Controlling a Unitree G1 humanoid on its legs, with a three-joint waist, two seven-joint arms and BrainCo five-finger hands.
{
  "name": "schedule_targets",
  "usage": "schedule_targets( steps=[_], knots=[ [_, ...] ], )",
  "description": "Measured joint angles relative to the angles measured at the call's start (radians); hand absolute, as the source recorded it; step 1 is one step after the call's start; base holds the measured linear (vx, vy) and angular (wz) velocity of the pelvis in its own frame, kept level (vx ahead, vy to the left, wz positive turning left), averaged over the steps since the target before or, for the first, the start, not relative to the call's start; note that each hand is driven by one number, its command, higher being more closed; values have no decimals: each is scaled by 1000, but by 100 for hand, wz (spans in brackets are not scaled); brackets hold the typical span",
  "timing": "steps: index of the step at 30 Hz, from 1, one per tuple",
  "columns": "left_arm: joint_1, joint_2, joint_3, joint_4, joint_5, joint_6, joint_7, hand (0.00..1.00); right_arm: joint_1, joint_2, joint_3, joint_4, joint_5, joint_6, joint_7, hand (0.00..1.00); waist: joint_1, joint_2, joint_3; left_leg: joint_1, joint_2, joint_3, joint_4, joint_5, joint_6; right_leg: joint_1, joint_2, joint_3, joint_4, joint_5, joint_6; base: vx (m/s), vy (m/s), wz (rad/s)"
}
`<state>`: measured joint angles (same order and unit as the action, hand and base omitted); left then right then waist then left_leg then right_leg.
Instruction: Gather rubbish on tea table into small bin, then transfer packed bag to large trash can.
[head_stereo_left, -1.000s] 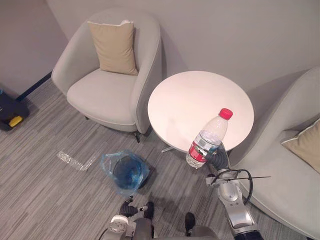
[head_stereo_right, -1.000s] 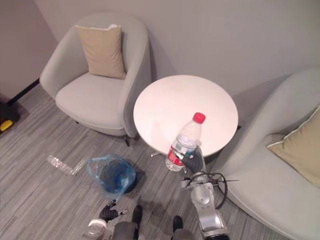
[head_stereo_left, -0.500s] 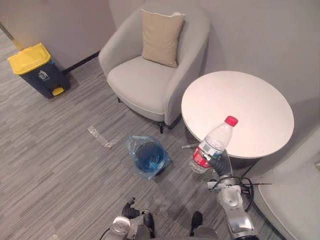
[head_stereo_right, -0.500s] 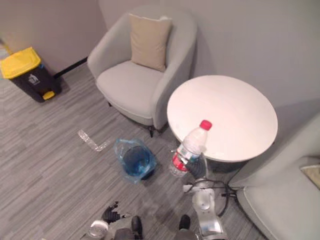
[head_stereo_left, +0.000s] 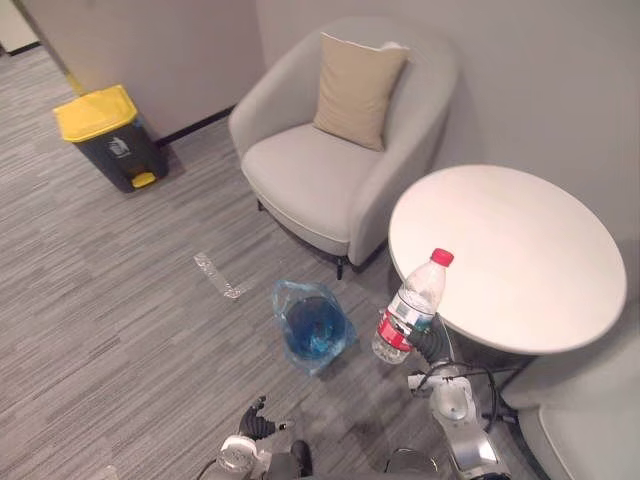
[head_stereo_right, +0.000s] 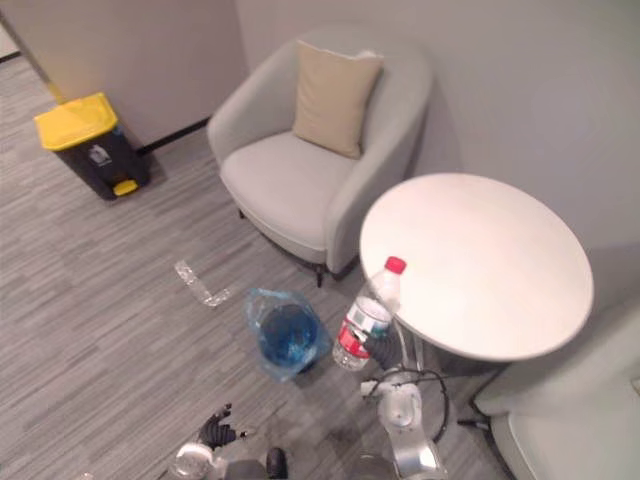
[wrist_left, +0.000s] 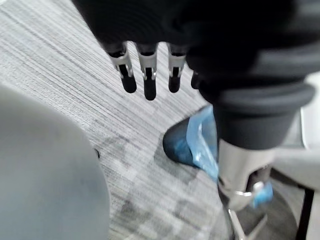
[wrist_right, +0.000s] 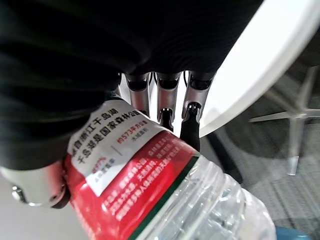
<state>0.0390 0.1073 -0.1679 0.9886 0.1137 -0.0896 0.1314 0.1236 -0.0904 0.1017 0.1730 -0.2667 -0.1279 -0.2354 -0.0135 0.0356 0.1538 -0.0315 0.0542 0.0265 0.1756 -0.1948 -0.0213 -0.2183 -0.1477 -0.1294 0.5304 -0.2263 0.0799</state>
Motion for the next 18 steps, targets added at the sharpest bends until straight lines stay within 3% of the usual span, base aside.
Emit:
schedule_targets(
  steps=[1, 2, 3, 4, 5, 7, 10, 13, 15, 16, 17, 18],
  knots=[
    [-6, 0, 5, 16, 0, 7, 0, 0, 2, 0, 1, 0, 0, 0, 1, 100, -4, 0, 1, 8, 13, -35, -14, 2, -3, -13, 59, 13, -80, 2, -10, 291, -186, 96],
    [-8, -1, 10, 21, -2, 8, -1, 0, 4, 0, -1, 0, 0, 0, 1, 100, -4, -3, 2, 17, 13, -50, -23, 3, -5, -14, 82, 15, -138, 17, -19, 308, -178, 98],
    [-9, 0, 16, 23, 0, 8, -2, 0, 7, 0, -3, -2, 1, 0, 0, 100, -6, -26, -3, 30, -13, -70, -24, -2, -13, -2, 96, 28, -269, 117, -43, 270, -162, 87],
    [-16, -17, 25, 35, 3, 11, 0, 0, 5, -14, -9, 0, 1, 0, 0, 100, -13, -9, -1, 43, -3, -86, -21, -16, -33, 19, 99, 6, -270, 149, -71, 293, -125, 74],
    [-5, -38, 27, 33, 3, 6, -3, 0, 5, -35, -11, -1, 1, 1, 0, 100, -2, 24, -7, 43, 11, -88, -21, -15, -40, 31, 107, -7, -279, 154, -74, 289, -84, 40],
    [-3, -50, 31, 27, 3, 8, -2, 0, 0, -36, -23, -4, 1, 1, 0, 100, -3, 46, -7, 44, 23, -84, -25, -9, -51, 45, 115, -23, -298, 153, -74, 252, -57, 19],
    [-3, -44, 33, 22, 11, 7, -3, 0, 10, -25, -48, -4, 3, 1, -1, 100, -3, 32, 3, 27, 27, -31, 62, 0, -74, 120, 114, -36, -358, 153, -74, 167, -26, 33],
    [-4, -31, 41, 2, 22, 5, -3, 0, 14, -26, -44, -4, 12, 0, -1, 100, 6, 5, 19, -42, 33, 64, 278, -23, -74, 203, 91, -31, -412, 153, -74, 104, 31, 8],
    [-4, -38, 43, 2, 23, 4, -4, 0, 2, -31, -47, -4, 12, 0, -4, 100, 9, 14, 18, -70, 91, 131, 233, -54, -66, 220, 90, -22, -433, 153, -74, 58, 112, -12],
    [-5, -39, 43, 1, 23, 5, -4, 0, 0, -30, -48, -4, 12, 0, -4, 100, 9, 18, 20, -72, 99, 130, 191, -39, -61, 221, 90, -20, -433, 152, -73, 31, 158, -9],
    [-5, -43, 43, 2, 23, 5, -4, 0, 1, -31, -48, -5, 12, 0, -4, 100, 9, 29, 19, -72, 112, 128, 124, 21, -68, 221, 94, -19, -433, 148, -62, 24, 190, -5],
    [-7, -41, 38, 1, 25, 5, -3, 0, 6, -22, -47, -2, 13, 2, -5, 100, 14, 17, 19, -47, 82, 111, 72, 35, -92, 222, 80, 2, -441, 148, -29, 25, 222, 0]
  ],
)
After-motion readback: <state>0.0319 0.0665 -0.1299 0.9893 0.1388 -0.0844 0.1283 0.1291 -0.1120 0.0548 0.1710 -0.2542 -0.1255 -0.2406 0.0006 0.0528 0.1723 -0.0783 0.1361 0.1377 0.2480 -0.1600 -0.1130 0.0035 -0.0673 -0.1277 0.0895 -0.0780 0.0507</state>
